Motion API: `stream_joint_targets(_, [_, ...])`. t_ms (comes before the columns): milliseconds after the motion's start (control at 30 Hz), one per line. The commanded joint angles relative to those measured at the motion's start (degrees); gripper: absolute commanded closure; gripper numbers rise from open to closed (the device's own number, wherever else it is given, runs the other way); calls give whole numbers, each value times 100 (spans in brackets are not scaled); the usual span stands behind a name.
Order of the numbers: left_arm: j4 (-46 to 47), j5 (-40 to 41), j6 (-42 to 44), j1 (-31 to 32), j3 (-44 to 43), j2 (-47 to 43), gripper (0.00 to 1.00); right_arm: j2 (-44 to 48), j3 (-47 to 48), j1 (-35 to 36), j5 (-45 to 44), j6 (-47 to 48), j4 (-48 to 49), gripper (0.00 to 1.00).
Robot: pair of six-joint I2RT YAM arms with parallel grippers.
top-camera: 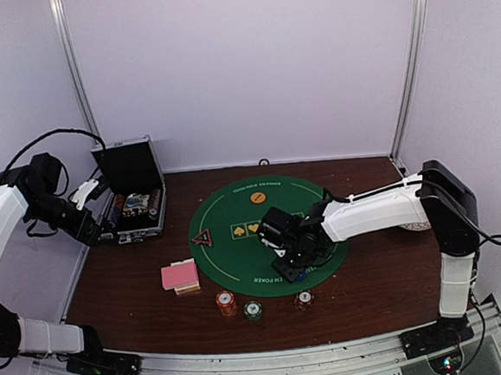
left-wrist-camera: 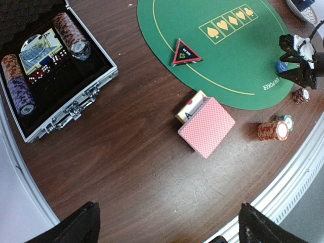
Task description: Distribute texas hold em gaming equipment
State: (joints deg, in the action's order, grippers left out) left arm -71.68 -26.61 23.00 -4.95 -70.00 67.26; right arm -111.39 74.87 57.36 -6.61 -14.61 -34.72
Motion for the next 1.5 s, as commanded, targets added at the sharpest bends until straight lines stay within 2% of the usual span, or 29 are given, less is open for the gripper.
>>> stream_joint_targets(0, [-30,-99,11,-32,-153,-55,3,-36,15,30,-425,81,-156,48])
stream_joint_targets(333, [-23,-66,12,-32,-176,-42,2,206,-540,8,-571,-100,-112,52])
stream_joint_targets(500, [-28,-56,11,-37,-186,-64,2,334,-774,-81,-561,-220,-86,62])
stream_joint_targets(1067, [-22,-68,9,-33,-270,-29,2,910,-1557,-589,-350,-419,-107,65])
stream_joint_targets(1200, [-23,-54,20,-32,-282,-29,2,1063,-1441,-612,-214,-422,-185,65])
stream_joint_targets(1467, [-24,-87,20,-32,-313,-24,2,1168,-751,-791,95,-374,-258,50])
